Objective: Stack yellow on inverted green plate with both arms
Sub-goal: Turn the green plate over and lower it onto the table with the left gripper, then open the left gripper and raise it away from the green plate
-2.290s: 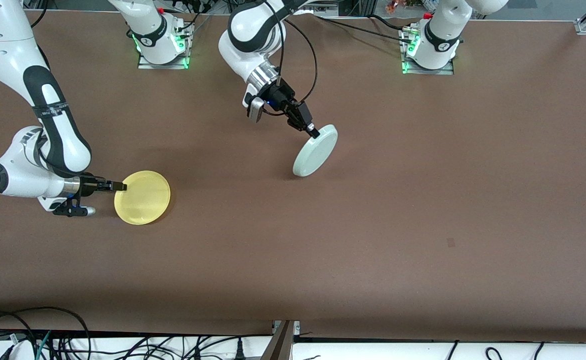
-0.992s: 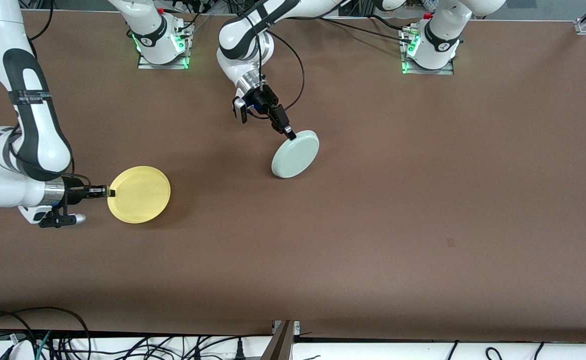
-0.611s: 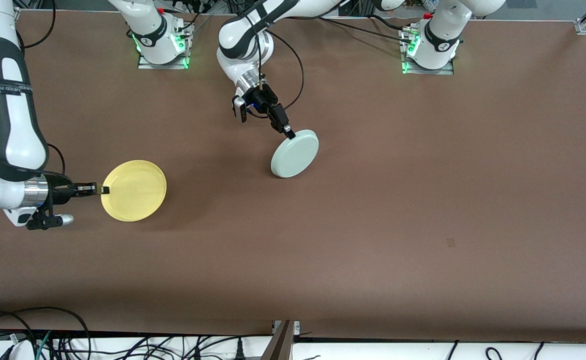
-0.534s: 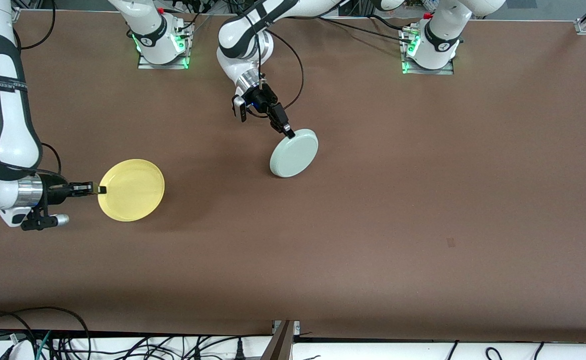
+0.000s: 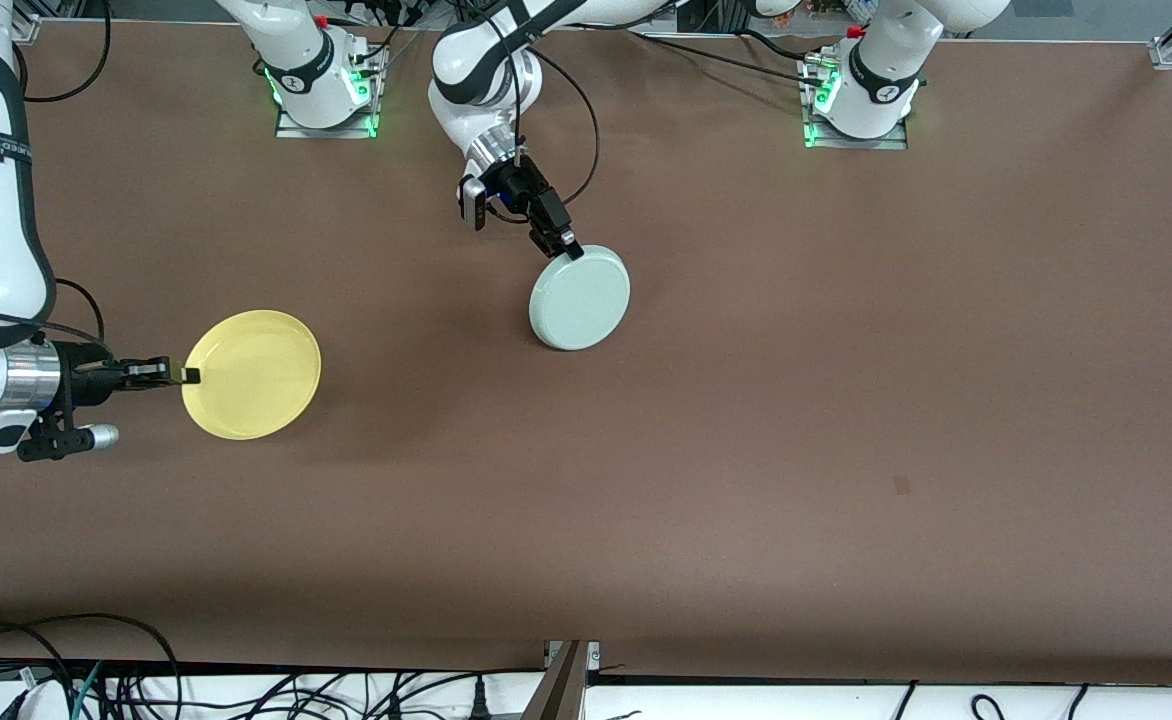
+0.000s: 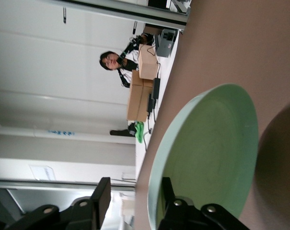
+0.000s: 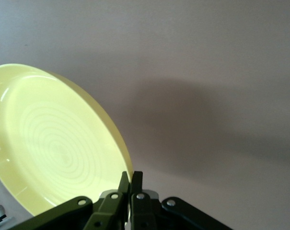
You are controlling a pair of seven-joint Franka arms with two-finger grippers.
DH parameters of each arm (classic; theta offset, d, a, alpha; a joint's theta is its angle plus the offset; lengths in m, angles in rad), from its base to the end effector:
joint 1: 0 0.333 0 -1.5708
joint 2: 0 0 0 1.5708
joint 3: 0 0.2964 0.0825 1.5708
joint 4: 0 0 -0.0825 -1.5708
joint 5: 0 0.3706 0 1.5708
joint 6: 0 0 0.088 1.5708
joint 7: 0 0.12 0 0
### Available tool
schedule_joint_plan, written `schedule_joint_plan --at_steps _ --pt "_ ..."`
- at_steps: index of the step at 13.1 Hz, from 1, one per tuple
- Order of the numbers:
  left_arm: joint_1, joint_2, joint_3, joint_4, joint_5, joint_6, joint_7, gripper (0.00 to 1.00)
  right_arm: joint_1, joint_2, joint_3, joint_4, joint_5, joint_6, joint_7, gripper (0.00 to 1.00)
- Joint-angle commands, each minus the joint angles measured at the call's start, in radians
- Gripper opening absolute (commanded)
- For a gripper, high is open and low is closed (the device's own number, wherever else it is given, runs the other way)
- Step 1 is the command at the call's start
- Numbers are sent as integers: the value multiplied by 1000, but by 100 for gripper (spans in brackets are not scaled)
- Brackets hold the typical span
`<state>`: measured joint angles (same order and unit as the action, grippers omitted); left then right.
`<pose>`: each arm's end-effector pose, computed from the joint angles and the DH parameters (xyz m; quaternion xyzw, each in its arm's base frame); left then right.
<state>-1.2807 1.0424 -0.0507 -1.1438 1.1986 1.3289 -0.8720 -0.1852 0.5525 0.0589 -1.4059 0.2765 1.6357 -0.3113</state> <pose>0.2915 -0.6103 0.1859 -0.7210 0.2738 -0.3187 0.5510 0.6454 -0.0565 0.3421 -0.9742 -0.0576 0.1222 0.1809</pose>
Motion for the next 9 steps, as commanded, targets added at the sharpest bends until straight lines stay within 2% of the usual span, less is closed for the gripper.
schedule_joint_plan --at_steps 1,3,6,9 --pt "-23 16 2 70 -53 -22 -83 71 -3 -6 4 2 32 -49 1 0" --pt "-23 15 2 91 -135 -10 -215 78 1 -8 4 2 33 -59 4 0" --pt "-17 10 2 104 -256 54 -402 79 6 -6 4 -2 35 -68 26 0" --pt "10 -2 3 104 -356 199 -608 80 7 4 4 -31 18 -73 37 0"
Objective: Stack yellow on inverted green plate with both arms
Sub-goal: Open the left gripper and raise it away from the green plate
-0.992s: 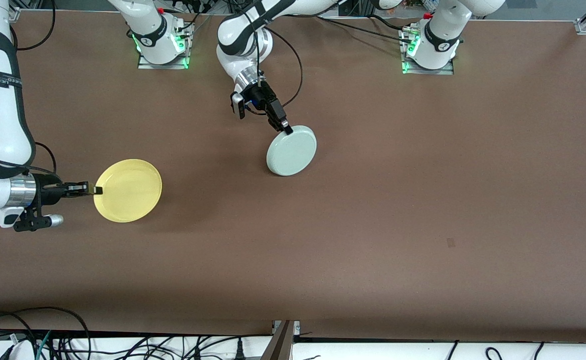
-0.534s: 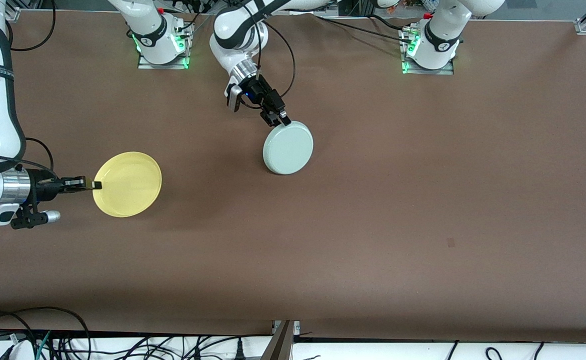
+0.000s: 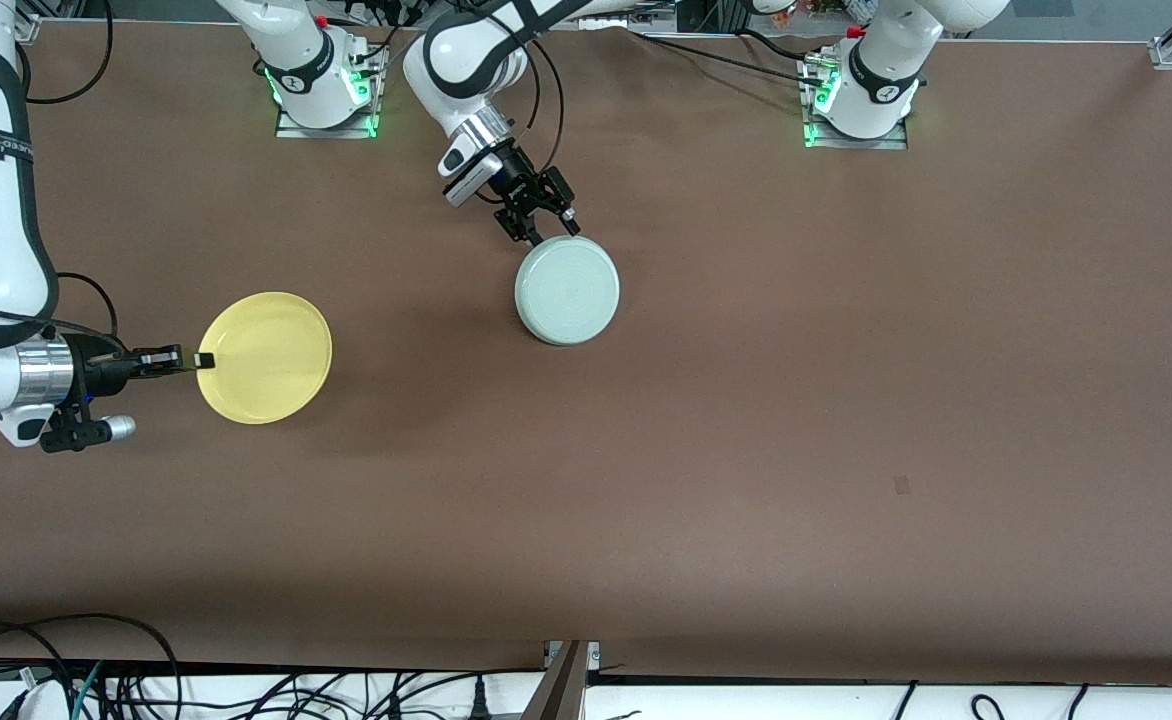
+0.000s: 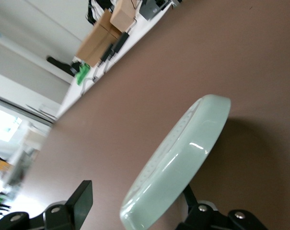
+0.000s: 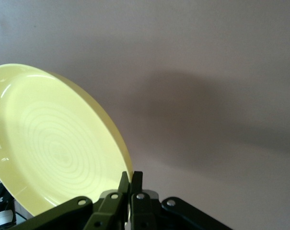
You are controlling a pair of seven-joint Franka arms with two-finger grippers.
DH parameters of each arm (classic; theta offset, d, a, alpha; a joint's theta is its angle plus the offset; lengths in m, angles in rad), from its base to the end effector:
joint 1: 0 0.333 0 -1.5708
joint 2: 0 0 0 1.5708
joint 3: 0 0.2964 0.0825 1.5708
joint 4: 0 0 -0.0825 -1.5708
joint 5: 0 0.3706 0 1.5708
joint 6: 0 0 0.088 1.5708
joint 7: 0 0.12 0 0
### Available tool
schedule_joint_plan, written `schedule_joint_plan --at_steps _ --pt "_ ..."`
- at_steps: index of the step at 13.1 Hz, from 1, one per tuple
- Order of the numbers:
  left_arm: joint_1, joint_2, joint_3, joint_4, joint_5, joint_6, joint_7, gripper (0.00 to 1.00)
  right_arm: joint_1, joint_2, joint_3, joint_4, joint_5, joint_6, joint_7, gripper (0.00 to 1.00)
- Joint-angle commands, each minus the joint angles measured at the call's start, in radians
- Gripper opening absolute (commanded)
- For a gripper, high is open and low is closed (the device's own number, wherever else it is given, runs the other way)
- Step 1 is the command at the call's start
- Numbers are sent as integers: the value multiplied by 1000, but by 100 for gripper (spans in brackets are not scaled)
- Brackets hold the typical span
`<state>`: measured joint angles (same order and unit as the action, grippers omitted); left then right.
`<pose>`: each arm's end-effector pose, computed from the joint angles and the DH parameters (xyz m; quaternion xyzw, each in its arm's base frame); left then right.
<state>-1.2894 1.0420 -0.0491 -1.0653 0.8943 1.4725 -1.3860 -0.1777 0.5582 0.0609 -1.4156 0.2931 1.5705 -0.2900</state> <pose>0.2637 -0.6364 0.1814 -0.8685 0.0687 -0.3329 0.3608 0.6354 -0.0455 0.3327 -0.9658 -0.0533 0.1611 0.1962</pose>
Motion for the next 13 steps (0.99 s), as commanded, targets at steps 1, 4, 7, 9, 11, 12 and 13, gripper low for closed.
schedule_joint_plan --at_steps 1,4,7,9,11,12,13 --pt "33 -4 0 25 -73 92 -129 80 7 6 0 -28 -2 -7 17 0" --pt "68 -17 -2 25 -213 184 -171 79 41 0 -1 -31 -5 -1 60 0" --pt "129 -78 0 24 -441 271 -171 80 69 -3 0 -43 -3 22 61 0" --pt "157 -96 2 24 -535 313 -171 81 76 -4 0 -58 -3 29 61 0" --pt "195 -109 0 24 -613 348 -171 83 78 -17 2 -97 -3 58 61 0" --pt "226 -128 0 24 -671 359 -162 84 86 -32 2 -130 -3 87 63 0" --pt "267 -138 -2 24 -720 361 -151 89 98 -56 5 -170 -3 121 63 0"
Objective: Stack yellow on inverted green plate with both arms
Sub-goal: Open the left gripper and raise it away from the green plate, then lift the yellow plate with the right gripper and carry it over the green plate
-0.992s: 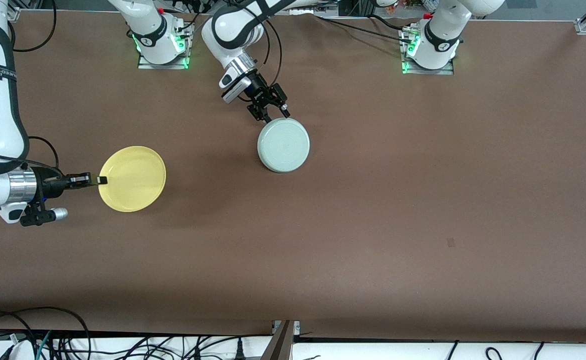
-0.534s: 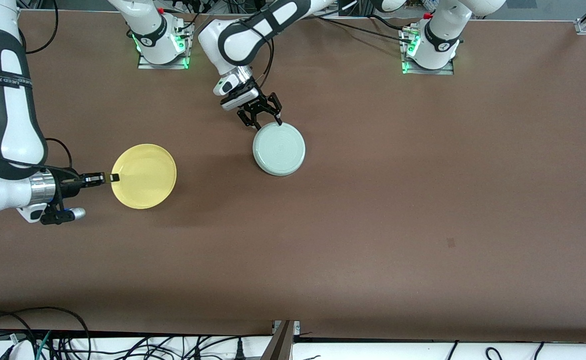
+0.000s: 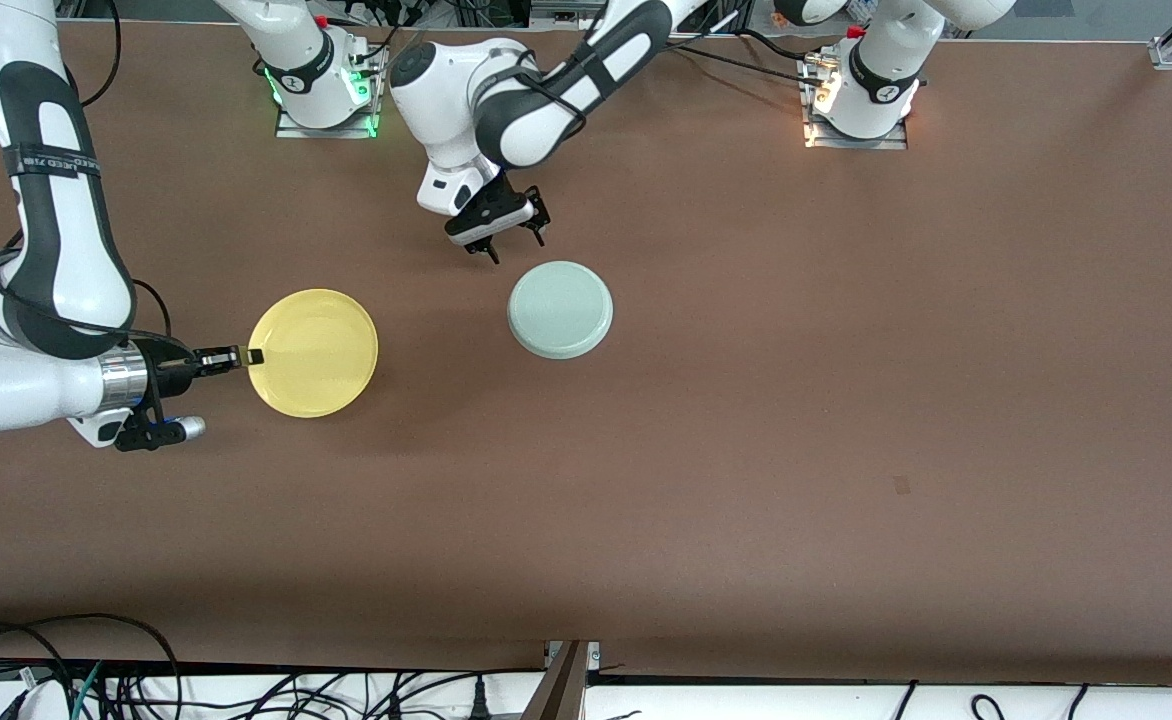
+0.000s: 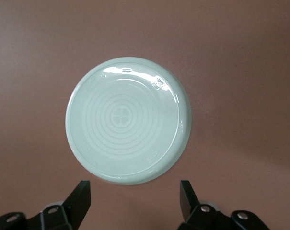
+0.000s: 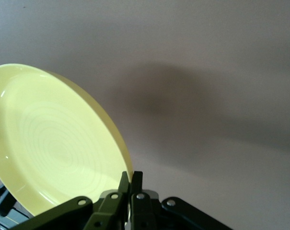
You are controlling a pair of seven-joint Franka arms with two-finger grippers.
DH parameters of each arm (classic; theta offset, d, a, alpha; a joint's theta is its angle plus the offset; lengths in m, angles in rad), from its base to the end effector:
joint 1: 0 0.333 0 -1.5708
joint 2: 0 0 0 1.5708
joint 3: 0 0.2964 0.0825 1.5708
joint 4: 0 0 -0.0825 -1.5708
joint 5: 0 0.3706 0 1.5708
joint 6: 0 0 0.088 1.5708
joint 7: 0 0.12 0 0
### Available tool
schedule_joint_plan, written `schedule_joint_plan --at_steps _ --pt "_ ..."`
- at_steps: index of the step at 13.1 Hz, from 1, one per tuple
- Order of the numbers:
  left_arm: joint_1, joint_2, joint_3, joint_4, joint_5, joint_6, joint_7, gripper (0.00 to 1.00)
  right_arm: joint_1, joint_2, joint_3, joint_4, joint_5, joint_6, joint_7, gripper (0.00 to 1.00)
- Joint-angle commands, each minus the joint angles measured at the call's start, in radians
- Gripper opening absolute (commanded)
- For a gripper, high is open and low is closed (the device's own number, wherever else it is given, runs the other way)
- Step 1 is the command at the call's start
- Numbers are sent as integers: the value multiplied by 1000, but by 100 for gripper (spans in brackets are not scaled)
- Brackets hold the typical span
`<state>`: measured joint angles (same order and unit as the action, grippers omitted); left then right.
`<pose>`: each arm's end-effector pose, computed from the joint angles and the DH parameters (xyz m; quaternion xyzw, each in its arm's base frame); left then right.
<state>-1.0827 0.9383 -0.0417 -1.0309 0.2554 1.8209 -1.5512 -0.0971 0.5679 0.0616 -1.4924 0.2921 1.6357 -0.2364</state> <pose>0.3459 -0.6454 0.2446 -0.9759 -0.1774 -0.0837 0.0954 0.6288 0.0057 0.2974 -0.9638 -0.0560 0.1847 0.1837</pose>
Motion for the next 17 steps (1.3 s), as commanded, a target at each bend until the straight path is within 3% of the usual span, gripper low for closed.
schedule_joint_plan --at_steps 1,3,6,7,8,11,17 --pt "97 -52 -10 -11 -109 17 34 90 31 -91 4 -141 -2 99 9 0" --pt "168 -79 -12 -11 -190 17 142 91 45 -143 12 -250 5 192 11 0" --pt "283 -139 -10 -11 -291 5 311 92 45 -215 75 -426 18 359 15 0" --pt "318 -166 -9 -15 -309 2 344 100 45 -230 102 -474 22 403 17 0" --pt "340 -191 -7 -23 -320 0 358 100 45 -240 127 -506 44 436 17 0" --pt "443 -257 -7 -23 -373 -98 485 100 45 -255 184 -583 151 519 17 0" --pt "648 -398 -6 -24 -406 -354 778 100 60 -250 397 -640 151 708 274 0"
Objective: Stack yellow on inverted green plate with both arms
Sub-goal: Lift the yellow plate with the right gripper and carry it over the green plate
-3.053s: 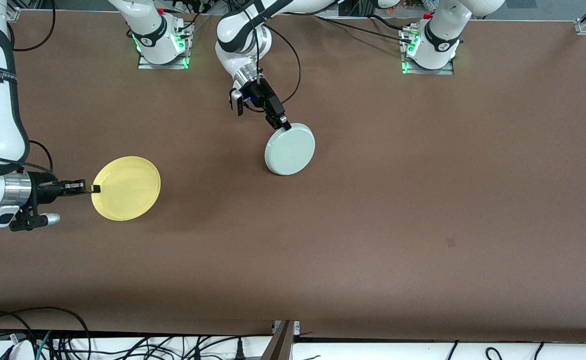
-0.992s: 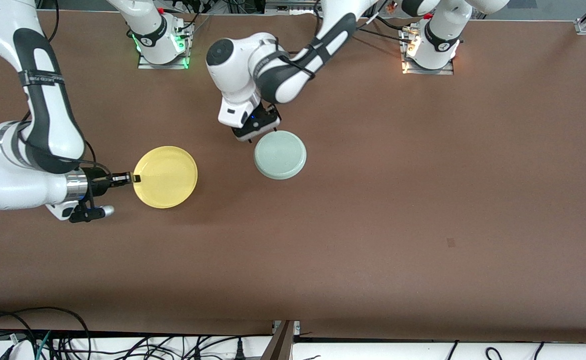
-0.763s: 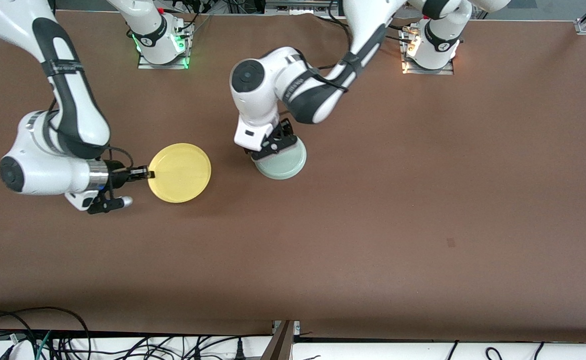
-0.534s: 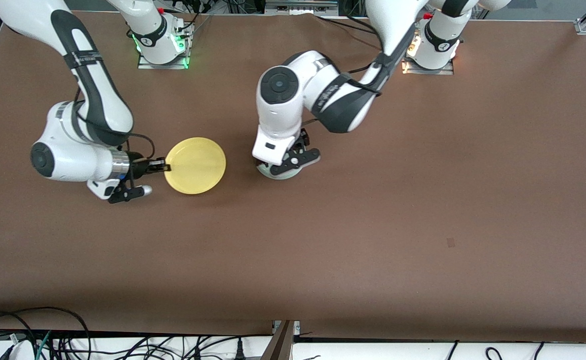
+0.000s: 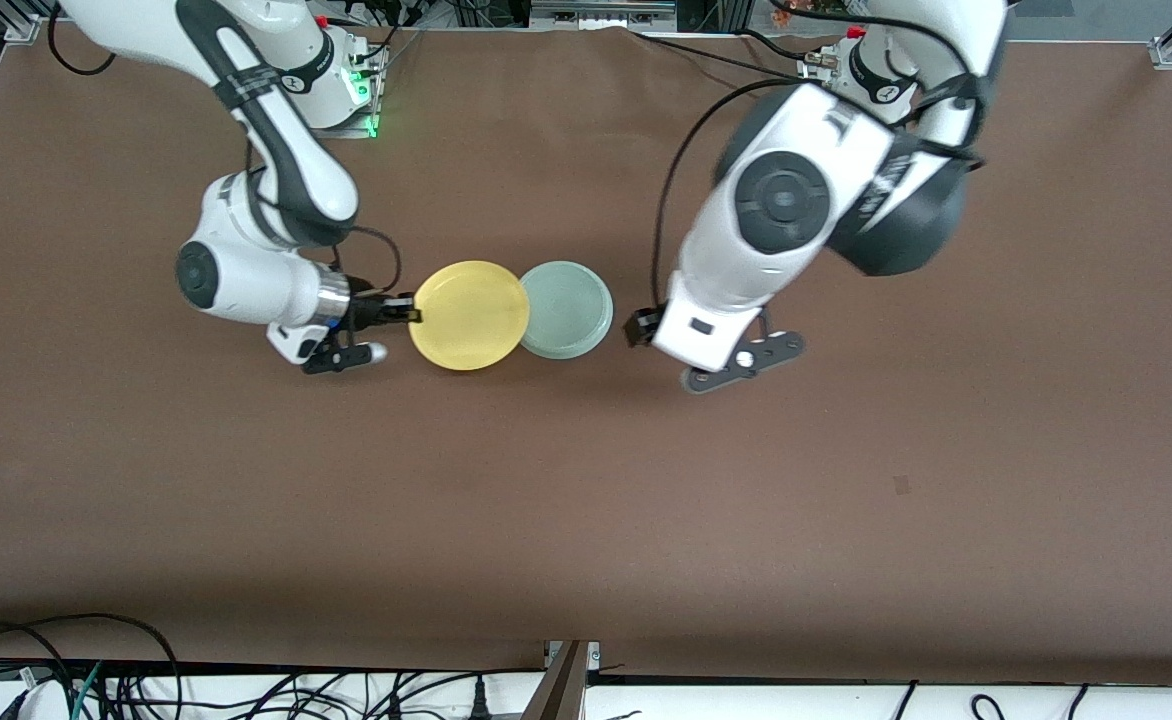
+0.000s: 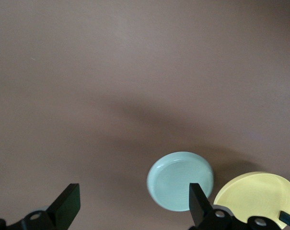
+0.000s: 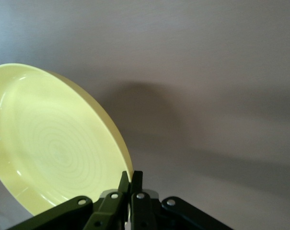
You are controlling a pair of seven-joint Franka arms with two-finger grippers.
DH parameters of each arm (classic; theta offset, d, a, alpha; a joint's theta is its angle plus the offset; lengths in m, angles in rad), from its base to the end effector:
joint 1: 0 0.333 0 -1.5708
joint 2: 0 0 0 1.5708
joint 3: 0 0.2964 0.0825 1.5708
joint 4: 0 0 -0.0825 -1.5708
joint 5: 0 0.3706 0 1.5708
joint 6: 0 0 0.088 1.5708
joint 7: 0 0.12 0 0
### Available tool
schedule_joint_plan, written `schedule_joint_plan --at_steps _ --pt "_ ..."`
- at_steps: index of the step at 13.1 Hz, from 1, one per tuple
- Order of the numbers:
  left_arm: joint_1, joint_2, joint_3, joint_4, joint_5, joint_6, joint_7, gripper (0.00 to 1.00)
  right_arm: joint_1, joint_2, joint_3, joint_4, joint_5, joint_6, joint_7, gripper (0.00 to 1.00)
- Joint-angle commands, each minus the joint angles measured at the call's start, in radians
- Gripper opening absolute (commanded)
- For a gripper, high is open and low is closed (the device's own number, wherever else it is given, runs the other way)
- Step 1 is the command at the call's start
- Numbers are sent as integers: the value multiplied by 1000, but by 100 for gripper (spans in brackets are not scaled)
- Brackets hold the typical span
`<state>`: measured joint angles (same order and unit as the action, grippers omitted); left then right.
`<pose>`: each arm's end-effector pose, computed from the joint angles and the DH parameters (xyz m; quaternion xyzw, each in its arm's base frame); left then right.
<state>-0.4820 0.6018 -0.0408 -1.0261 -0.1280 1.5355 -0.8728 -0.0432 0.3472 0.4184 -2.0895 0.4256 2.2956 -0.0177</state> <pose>0.5915 -0.3498 0.4658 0.9802 0.1771 -0.0836 0.0286 0.5134 0.2164 0.2436 -0.9733 -0.0353 0.1008 0.2032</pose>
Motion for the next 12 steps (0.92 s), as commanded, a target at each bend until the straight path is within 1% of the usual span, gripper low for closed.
schedule_joint_plan --at_steps 1,3,4,6,9,10,11,12 --pt "74 -82 -7 -29 -21 -109 141 100 26 -27 45 -55 19 77 74 0" --pt "123 -117 -5 -29 -15 -168 207 100 109 -24 45 -95 19 169 135 0" --pt "150 -138 -5 -29 -13 -195 256 100 158 -10 43 -98 18 200 169 0" --pt "203 -187 1 -40 -8 -213 343 100 180 31 43 -98 18 214 174 0" --pt "270 -255 6 -65 5 -225 389 100 229 65 43 -107 18 261 188 0" --pt "272 -284 1 -86 58 -233 415 100 232 81 43 -107 18 271 188 0" --pt "272 -339 -4 -132 108 -233 461 100 232 91 43 -106 18 280 188 0" --pt "272 -394 -7 -196 131 -226 481 100 232 104 43 -106 18 297 188 0"
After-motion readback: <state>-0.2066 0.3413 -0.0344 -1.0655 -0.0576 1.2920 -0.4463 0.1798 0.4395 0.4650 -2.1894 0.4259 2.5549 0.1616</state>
